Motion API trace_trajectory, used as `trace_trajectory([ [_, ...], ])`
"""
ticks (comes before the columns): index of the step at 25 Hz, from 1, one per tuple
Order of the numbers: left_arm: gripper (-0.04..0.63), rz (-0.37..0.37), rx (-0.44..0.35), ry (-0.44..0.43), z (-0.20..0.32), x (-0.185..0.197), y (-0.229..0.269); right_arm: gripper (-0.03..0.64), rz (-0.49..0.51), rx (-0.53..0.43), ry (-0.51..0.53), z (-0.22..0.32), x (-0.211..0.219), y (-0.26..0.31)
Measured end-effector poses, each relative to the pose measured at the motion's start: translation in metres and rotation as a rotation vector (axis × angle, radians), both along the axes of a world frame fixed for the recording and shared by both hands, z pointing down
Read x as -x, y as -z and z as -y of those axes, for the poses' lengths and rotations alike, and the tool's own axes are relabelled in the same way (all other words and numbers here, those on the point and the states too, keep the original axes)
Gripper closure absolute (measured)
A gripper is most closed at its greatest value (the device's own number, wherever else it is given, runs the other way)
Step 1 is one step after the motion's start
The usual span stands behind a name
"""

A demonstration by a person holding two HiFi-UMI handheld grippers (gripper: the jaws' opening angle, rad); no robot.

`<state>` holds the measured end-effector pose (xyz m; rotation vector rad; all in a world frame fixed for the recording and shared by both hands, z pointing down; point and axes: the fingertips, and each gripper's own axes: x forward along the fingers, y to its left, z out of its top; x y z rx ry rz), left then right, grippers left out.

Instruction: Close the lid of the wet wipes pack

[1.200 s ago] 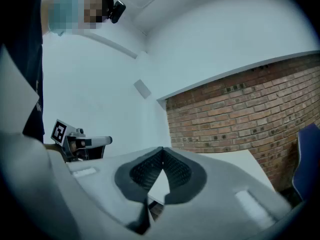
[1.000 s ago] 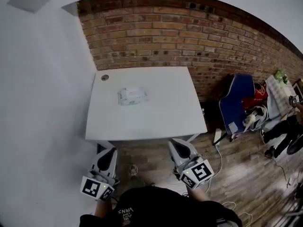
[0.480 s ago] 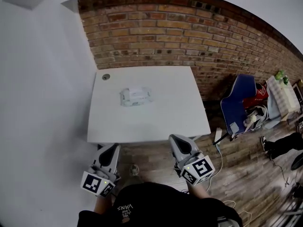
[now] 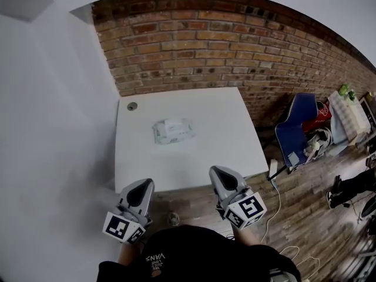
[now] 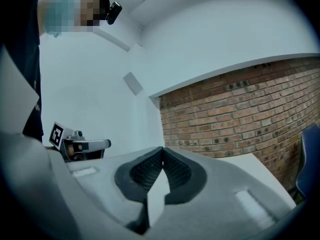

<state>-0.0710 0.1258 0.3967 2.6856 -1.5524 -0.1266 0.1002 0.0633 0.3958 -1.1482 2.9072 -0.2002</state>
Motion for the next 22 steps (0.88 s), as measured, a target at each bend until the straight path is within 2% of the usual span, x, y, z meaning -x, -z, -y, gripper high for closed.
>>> trace_trajectory([
  [3,0.597,0.021,0.016,-0.028,0.012,0.016,-0.004,0.618,-0.004,0.001,-0.025,0.009,0.014,0.0],
  [10,0.597,-0.021,0.036,-0.055,0.036,0.049,-0.01,0.618,-0.02,-0.003,-0.085,0.022,0.036,-0.002],
  [16,0.597,-0.046,0.049,-0.07,0.044,0.061,-0.019,0.618,-0.032,0.006,-0.112,0.027,0.044,-0.009],
  [22,0.595,-0.027,0.044,-0.073,0.052,0.065,-0.026,0.618,-0.038,0.007,-0.107,0.042,0.051,-0.013],
])
